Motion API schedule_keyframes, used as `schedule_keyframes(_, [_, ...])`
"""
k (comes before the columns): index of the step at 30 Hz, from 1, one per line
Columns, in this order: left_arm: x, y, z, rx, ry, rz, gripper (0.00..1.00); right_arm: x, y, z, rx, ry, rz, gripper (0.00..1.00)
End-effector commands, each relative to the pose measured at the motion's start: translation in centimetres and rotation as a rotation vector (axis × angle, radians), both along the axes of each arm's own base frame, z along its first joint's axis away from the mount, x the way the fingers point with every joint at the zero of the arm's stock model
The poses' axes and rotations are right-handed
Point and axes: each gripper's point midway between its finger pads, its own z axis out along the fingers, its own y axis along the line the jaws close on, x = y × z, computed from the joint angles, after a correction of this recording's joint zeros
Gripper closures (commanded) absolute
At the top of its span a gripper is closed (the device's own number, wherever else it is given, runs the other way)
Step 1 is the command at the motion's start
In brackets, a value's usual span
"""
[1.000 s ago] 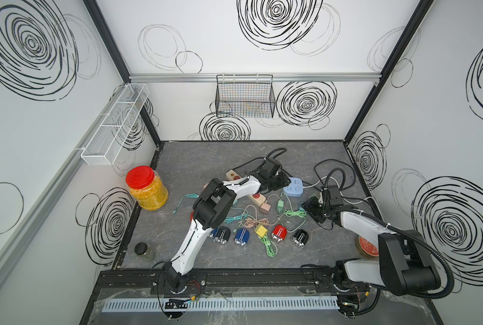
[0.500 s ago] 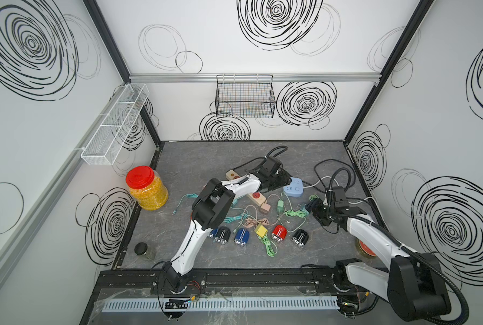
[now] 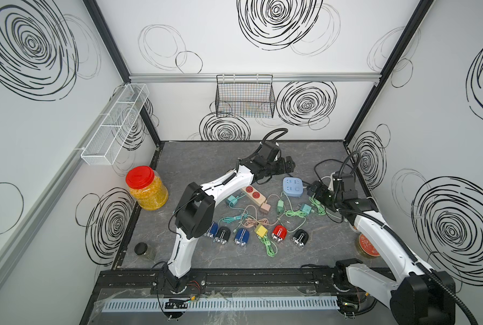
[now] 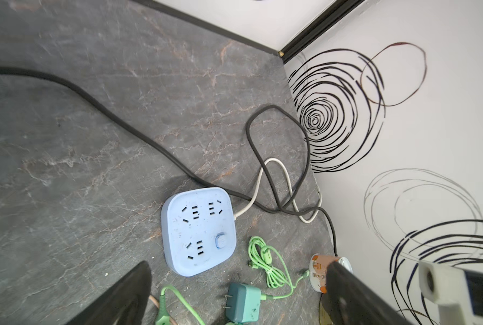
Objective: Unplug the electric shaver
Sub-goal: Remove the plug from the socket, then reset both arms
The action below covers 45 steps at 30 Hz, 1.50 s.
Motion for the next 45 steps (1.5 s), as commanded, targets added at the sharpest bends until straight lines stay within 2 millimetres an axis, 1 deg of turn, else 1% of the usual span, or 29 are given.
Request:
schedule_keyframes(1, [0.2,2.1,1.6,0.088,-0.074,0.011,0.01,1.0,-0.3,1.5,-0.045,-0.020,0.010,0.02])
schedule_keyframes(4, [-0.3,3.7,2.5,0.131,-0.118,0.026,0.01,1.7,-0.4,2.4,-0.063,-0.052,0.016,0.01])
schedule_keyframes(7, [-0.7,5.9,3.5,0.164,-0.166,0.059,0.01,2.3,-1.0,3.2,-0.088,-0.091,0.000,0.00])
schedule_keyframes(10, [-0.9,8.9,4.5,0.164,-0.209,0.110,0.01,2.5,-2.6,2.9,-0.120,-0.108,-0.064,0.00])
schedule_keyframes(12, [-1.0,11.0,4.3,0.141,-0.212,0.140,0.01,2.6,-3.6,2.4,-0.107,-0.108,-0.086,0.00])
schedule_keyframes(15, [-0.9,15.3,3.4,0.112,-0.206,0.226,0.01,2.6,-5.2,1.7,-0.107,-0.109,-0.135,0.00])
schedule_keyframes(17, [-1.2,18.1,2.6,0.097,-0.203,0.275,0.01,2.7,-6.0,1.6,-0.127,-0.118,-0.156,0.00])
schedule_keyframes(18, [-1.5,19.9,2.3,0.094,-0.207,0.317,0.01,2.8,-6.4,1.4,-0.146,-0.121,-0.168,0.00])
schedule_keyframes(22, [-3.3,26.2,1.9,0.104,-0.268,0.504,0.01,3.0,-7.5,0.1,-0.181,-0.089,-0.191,0.00])
schedule_keyframes(24, [-4.3,28.9,1.5,0.118,-0.285,0.571,0.01,3.1,-7.8,-0.4,-0.184,-0.068,-0.197,0.00])
schedule_keyframes(26, [-5.2,31.6,0.9,0.168,-0.308,0.638,0.01,3.3,-7.9,-0.7,-0.187,-0.056,-0.198,0.00])
schedule_keyframes(29, [-6.2,34.9,-0.5,0.223,-0.321,0.707,0.01,3.7,-7.4,-0.4,-0.187,-0.069,-0.151,0.00])
schedule_keyframes(32, [-6.4,36.1,-1.4,0.195,-0.309,0.721,0.01,4.0,-7.1,-0.1,-0.178,-0.097,-0.138,0.00])
schedule_keyframes(35, [-6.3,36.1,-1.5,0.189,-0.309,0.705,0.01,4.1,-6.8,0.5,-0.168,-0.131,-0.126,0.00])
schedule_keyframes(38, [-5.9,36.0,-1.8,0.222,-0.314,0.678,0.01,4.2,-6.6,1.0,-0.170,-0.183,-0.106,0.00])
schedule_keyframes(41, [-5.8,36.8,-2.7,0.242,-0.332,0.694,0.01,4.4,-6.0,1.5,-0.182,-0.254,-0.060,0.00])
schedule_keyframes(45, [-5.9,37.5,-2.4,0.243,-0.364,0.719,0.01,4.6,-5.7,2.0,-0.180,-0.277,-0.040,0.00])
